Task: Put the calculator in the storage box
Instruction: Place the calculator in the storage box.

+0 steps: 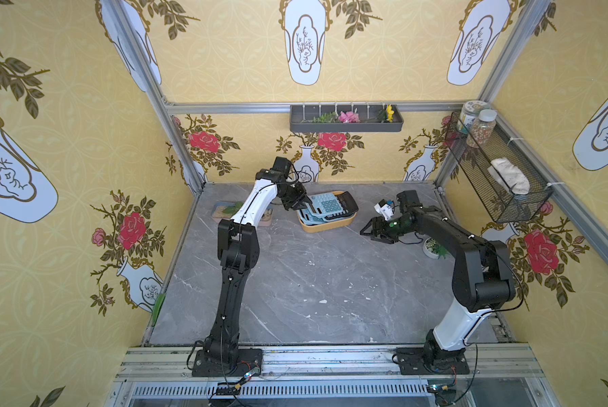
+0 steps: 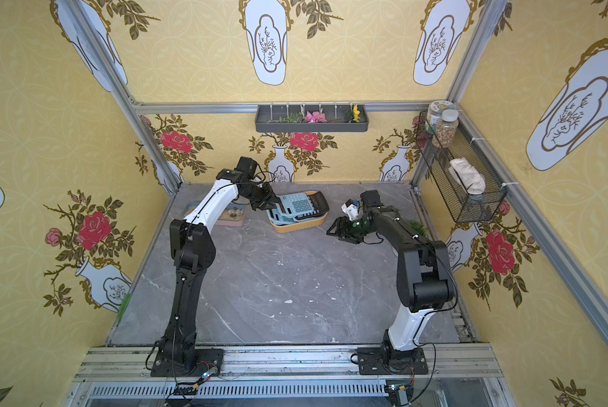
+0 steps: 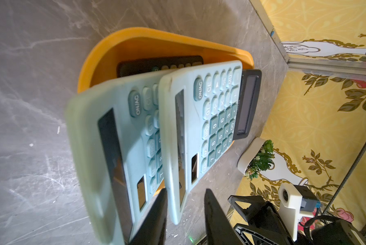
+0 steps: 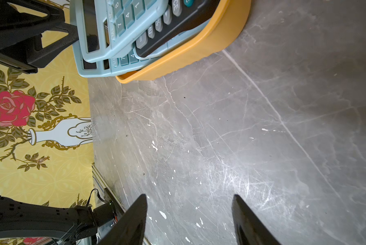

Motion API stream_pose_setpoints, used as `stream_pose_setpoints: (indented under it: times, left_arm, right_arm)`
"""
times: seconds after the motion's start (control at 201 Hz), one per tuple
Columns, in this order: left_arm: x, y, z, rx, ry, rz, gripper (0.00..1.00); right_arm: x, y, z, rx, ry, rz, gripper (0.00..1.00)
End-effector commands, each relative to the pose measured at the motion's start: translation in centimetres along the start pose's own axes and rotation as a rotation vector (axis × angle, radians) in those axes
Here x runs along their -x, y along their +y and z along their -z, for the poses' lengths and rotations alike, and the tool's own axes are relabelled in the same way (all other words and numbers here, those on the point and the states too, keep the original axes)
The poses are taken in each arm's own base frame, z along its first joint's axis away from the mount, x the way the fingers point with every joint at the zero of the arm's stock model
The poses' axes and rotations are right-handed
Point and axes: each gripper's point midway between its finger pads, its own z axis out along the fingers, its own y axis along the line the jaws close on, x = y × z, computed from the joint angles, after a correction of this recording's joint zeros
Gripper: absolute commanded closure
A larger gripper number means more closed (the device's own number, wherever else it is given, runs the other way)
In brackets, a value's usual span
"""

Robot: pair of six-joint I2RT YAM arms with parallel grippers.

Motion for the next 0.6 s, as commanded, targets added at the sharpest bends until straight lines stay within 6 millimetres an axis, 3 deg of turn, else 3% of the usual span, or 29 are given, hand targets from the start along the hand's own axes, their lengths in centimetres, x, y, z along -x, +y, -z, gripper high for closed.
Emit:
stream_pose_setpoints:
  times: [0.0,0.194,0.398,0.493,0.548,0.592]
  left_arm:
    - [-0.1,0.0,0.5,0.006,-0.003,-0.010,0.68]
    - [0.1,-1.4,3.3,-0.016,-0.052,-0.036,0.67]
    - [-2.2,-2.7,9.1,-0.012,-0.147,-0.133,0.61]
    - [-2.9,-1.3,13.3,0.037,-0.331,-0.186,0.54]
    - [-3.1,0.7,15.6,0.097,-0.465,-0.205,0.53]
    - [-3.2,2.2,17.6,0.136,-0.573,-0.208,0.45]
  right_arm:
    - [0.2,0.5,0.3,0.014,-0.006,0.005,0.35]
    - [0.2,0.6,0.4,0.011,-0.009,0.006,0.35]
    - [1.2,0.3,1.8,-0.077,-0.076,0.048,0.31]
    - [2.6,-0.6,4.0,-0.218,-0.205,0.130,0.29]
    - [3.4,-1.5,5.4,-0.307,-0.298,0.158,0.28]
    - [4.0,-2.1,6.6,-0.378,-0.380,0.180,0.26]
